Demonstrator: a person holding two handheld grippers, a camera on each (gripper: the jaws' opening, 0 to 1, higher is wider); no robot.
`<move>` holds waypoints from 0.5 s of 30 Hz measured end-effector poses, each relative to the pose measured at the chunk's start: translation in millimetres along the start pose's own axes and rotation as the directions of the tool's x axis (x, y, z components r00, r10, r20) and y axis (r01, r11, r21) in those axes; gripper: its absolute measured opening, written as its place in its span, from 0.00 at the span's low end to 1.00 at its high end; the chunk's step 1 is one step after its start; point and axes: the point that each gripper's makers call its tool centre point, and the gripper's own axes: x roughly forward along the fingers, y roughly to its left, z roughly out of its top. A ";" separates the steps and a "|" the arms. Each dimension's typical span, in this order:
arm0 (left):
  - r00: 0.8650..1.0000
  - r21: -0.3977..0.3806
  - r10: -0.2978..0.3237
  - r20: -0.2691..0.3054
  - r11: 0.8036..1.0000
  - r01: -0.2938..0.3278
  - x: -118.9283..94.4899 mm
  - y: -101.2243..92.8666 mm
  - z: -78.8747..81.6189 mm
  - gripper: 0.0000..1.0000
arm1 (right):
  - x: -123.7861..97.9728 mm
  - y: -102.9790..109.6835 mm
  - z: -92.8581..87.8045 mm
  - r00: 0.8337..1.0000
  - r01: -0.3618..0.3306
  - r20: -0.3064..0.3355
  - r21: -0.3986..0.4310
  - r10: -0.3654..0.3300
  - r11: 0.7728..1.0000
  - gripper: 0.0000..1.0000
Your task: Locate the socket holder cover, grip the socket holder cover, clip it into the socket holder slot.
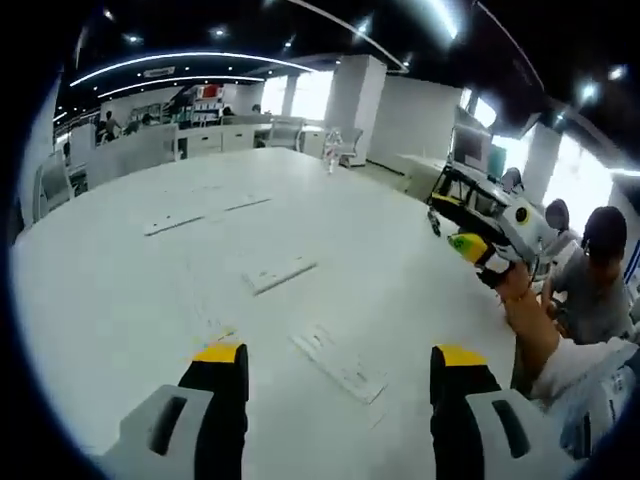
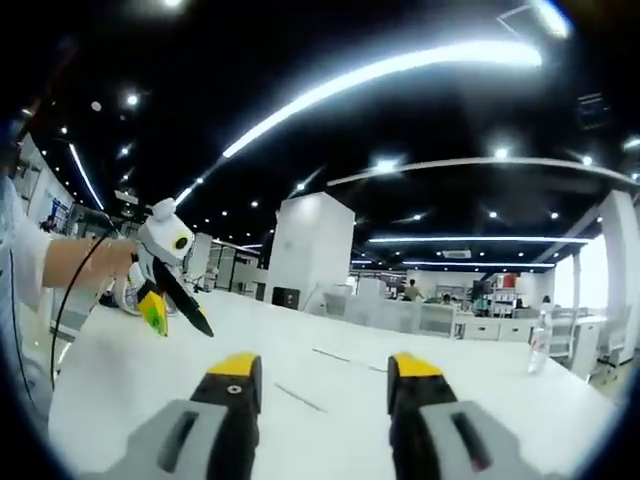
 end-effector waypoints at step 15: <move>0.929 -0.096 0.178 -0.325 0.971 -0.220 54.5 7.6 -24.0 0.63 | -4.0 -21.5 -12.0 0.996 0.076 -0.043 -0.066 -0.079 0.995 0.49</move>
